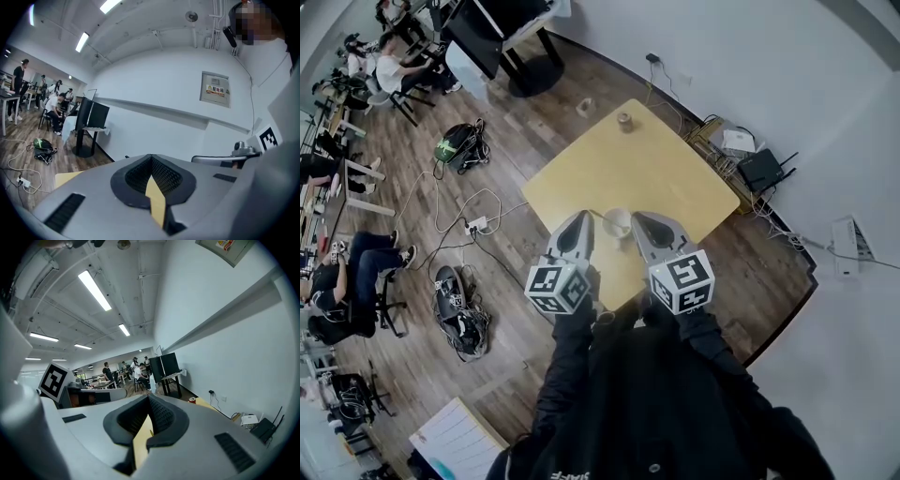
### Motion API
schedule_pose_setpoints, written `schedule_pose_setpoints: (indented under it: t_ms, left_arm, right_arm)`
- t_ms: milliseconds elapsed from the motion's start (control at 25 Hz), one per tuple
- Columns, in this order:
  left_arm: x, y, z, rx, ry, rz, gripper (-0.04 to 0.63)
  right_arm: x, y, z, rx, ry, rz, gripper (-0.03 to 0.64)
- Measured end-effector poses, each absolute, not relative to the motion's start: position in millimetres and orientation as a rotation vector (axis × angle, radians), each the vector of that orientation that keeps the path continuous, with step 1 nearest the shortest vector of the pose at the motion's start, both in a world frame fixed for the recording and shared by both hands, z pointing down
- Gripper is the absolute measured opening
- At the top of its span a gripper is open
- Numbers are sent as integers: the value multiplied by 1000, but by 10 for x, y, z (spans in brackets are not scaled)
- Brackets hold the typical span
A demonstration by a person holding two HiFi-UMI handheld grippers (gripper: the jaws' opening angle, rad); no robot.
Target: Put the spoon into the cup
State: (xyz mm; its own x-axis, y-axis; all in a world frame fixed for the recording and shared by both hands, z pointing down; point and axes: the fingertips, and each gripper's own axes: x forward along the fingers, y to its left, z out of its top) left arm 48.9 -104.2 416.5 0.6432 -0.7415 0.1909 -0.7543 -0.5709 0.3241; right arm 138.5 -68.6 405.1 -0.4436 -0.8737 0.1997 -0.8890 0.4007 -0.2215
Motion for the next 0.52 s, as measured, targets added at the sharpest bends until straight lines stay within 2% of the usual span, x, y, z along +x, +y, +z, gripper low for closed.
schedule_pose_setpoints:
  t_ms: [520]
  left_arm:
    - [403,-1083,4241,2473,-1194,63,34]
  right_arm:
    - [1305,-715,4055,1602,-2588,426,21]
